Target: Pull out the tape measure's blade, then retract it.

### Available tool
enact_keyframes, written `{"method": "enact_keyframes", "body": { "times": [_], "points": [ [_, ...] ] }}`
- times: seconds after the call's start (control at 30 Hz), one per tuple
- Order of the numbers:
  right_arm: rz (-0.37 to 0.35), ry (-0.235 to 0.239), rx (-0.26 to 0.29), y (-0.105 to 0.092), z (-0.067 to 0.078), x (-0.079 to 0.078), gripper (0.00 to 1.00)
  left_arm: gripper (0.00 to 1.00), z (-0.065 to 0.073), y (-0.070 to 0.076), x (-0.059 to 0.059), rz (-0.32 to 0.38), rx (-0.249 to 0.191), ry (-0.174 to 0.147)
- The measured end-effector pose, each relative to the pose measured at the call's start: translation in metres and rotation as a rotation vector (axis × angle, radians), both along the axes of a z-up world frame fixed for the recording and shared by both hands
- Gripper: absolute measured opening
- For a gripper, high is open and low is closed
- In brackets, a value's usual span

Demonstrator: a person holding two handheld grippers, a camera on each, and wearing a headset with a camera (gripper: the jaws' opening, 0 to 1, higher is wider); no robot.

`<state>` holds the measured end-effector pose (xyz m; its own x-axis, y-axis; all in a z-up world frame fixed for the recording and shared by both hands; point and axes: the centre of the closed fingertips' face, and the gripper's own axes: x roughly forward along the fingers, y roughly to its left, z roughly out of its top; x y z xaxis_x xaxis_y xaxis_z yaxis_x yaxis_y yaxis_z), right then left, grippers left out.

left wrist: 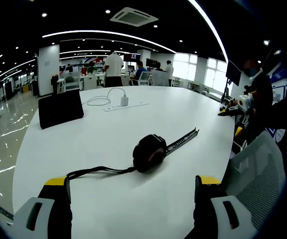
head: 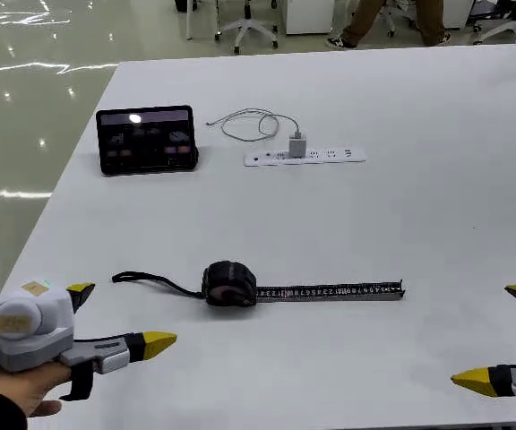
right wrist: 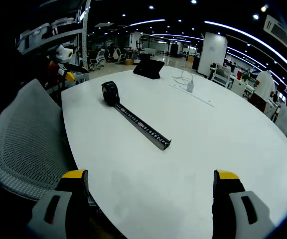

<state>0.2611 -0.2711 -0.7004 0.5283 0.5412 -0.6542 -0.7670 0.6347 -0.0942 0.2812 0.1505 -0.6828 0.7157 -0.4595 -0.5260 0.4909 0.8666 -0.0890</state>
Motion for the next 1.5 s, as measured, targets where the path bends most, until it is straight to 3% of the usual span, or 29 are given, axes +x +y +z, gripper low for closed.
{"method": "enact_keyframes", "body": {
  "times": [0.23, 0.4, 0.53, 0.8, 0.9, 0.97, 1.0, 1.07, 1.13, 1.2, 1.3, 1.5],
  "points": [
    [0.049, 0.001, -0.016, 0.011, -0.001, 0.013, 1.0, 1.0, -0.007, -0.032, 0.014, -0.002, -0.019, 0.017],
    [0.088, 0.007, -0.036, 0.017, -0.003, 0.019, 1.0, 1.0, -0.012, -0.046, 0.026, 0.012, -0.02, 0.028],
    [0.11, 0.015, -0.049, 0.021, -0.006, 0.026, 1.0, 1.0, -0.018, -0.05, 0.036, 0.061, 0.006, 0.03],
    [0.186, 0.045, -0.09, 0.035, -0.019, 0.04, 1.0, 1.0, -0.033, -0.066, 0.048, 0.14, -0.013, 0.052],
    [0.21, 0.06, -0.102, 0.04, -0.023, 0.046, 0.99, 1.0, -0.03, -0.074, 0.053, 0.157, 0.007, 0.015],
    [0.237, 0.064, -0.116, 0.044, -0.025, 0.052, 0.99, 1.0, -0.028, -0.08, 0.056, 0.17, 0.005, 0.012],
    [0.257, 0.062, -0.144, 0.044, -0.026, 0.056, 0.99, 1.0, -0.028, -0.078, 0.061, 0.194, 0.022, -0.009],
    [0.277, 0.068, -0.155, 0.047, -0.027, 0.061, 0.99, 1.0, -0.03, -0.082, 0.063, 0.196, 0.024, -0.017],
    [0.294, 0.077, -0.17, 0.05, -0.028, 0.067, 0.98, 1.0, -0.033, -0.081, 0.067, 0.197, 0.048, -0.044],
    [0.324, 0.074, -0.187, 0.053, -0.03, 0.075, 0.99, 1.0, -0.037, -0.083, 0.069, 0.215, 0.015, -0.035],
    [0.348, 0.09, -0.204, 0.057, -0.034, 0.082, 0.97, 1.0, -0.04, -0.078, 0.074, 0.255, 0.012, -0.055],
    [0.424, 0.103, -0.27, 0.062, -0.046, 0.094, 0.95, 1.0, -0.048, -0.076, 0.086, 0.299, -0.008, -0.042]
  ]
}}
